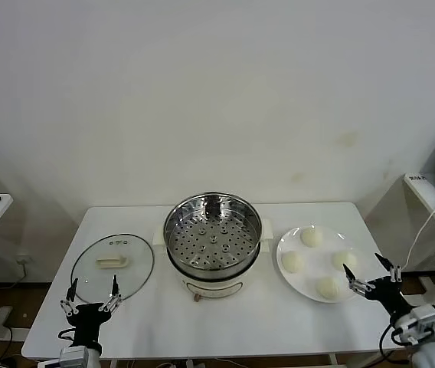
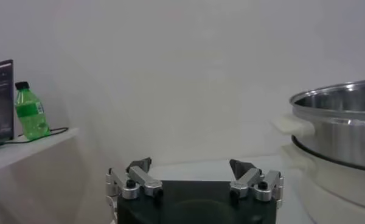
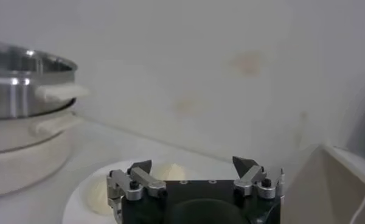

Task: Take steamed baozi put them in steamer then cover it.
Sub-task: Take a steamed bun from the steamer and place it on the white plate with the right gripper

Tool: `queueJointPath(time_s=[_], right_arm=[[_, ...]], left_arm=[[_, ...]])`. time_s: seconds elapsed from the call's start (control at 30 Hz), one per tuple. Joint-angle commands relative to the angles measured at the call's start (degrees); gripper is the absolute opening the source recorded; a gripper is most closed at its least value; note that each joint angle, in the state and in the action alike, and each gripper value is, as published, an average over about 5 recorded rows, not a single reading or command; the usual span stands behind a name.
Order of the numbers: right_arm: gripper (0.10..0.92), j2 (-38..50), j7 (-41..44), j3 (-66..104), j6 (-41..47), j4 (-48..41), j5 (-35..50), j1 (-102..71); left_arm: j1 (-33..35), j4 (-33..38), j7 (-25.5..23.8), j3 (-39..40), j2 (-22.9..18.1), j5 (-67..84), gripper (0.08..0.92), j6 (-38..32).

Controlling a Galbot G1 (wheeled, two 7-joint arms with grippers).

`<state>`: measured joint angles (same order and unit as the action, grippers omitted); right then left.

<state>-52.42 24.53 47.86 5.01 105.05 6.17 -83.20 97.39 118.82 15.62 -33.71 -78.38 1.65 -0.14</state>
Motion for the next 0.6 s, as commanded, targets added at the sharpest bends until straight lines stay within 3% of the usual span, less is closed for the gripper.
queueJointPath(time_s=[0.03, 0.3, 0.6], right_arm=[[0.823, 17.93, 15.73, -2.73, -7.46, -9.69, -18.65, 12.17], [0.823, 26.64, 19.29, -22.53, -24.37, -19.5, -35.67, 35.4], [0.823, 23.68, 26.68, -52.92, -28.77, -28.16, -40.07, 62.75]], left_arm=[[0.28, -0.19, 0.57, -0.06, -0.12, -1.23, 0.823, -0.17], [2.19, 0.74, 0.57, 0.43, -2.13, -3.22, 0.823, -1.22], [3.01, 3.12, 0.74, 0.19, -2.4, -4.41, 0.823, -0.87]])
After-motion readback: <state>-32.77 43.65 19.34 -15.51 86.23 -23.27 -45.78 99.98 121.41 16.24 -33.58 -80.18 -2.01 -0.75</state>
